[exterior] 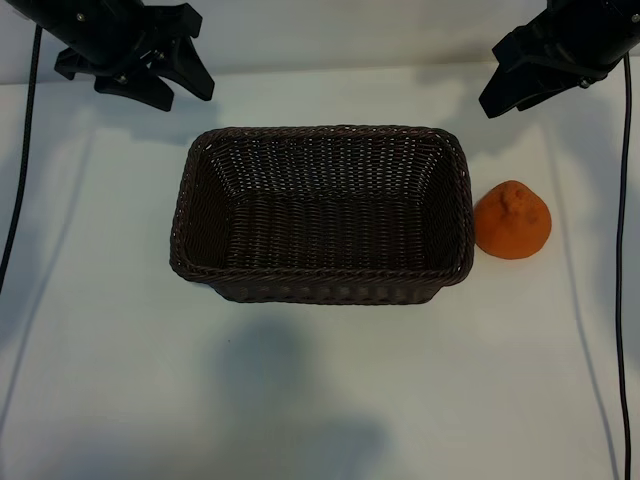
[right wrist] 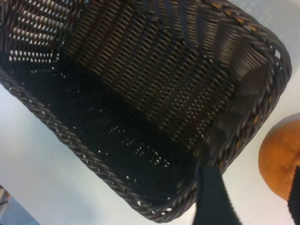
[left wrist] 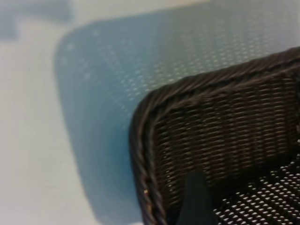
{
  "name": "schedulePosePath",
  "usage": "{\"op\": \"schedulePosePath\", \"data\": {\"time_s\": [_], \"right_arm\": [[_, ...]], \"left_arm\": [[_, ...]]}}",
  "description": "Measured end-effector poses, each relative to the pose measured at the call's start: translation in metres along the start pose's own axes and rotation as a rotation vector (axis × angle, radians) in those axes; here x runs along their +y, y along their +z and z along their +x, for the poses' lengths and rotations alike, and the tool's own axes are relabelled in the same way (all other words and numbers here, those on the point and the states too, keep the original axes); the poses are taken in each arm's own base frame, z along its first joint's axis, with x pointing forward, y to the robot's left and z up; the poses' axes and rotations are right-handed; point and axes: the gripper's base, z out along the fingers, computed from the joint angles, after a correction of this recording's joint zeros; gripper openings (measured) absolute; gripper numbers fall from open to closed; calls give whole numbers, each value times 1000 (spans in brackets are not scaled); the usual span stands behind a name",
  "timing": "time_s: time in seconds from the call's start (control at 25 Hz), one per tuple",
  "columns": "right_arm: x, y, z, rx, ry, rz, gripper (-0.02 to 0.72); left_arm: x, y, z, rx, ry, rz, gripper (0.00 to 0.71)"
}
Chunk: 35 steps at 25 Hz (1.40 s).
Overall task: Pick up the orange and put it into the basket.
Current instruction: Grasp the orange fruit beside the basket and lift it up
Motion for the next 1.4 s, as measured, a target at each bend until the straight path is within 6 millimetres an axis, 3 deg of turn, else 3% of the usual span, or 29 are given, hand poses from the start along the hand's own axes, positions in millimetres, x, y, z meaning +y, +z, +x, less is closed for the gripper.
{"op": "schedulePosePath", "data": {"time_s": [0.28, 0.56, 0.76, 1.4], "right_arm": [[-1, 0, 0, 3, -3, 6, 405], [-1, 0, 0, 3, -6, 7, 405], [-1, 0, 0, 3, -6, 7, 405], [-1, 0, 0, 3, -6, 7, 405]], "left_arm": [[-11, -20, 9, -37, 63, 6, 556], [-11, -14, 36, 26, 91, 36, 556], [-19, -21, 50, 20, 112, 69, 556], [-25, -30, 54, -4, 142, 76, 556]]}}
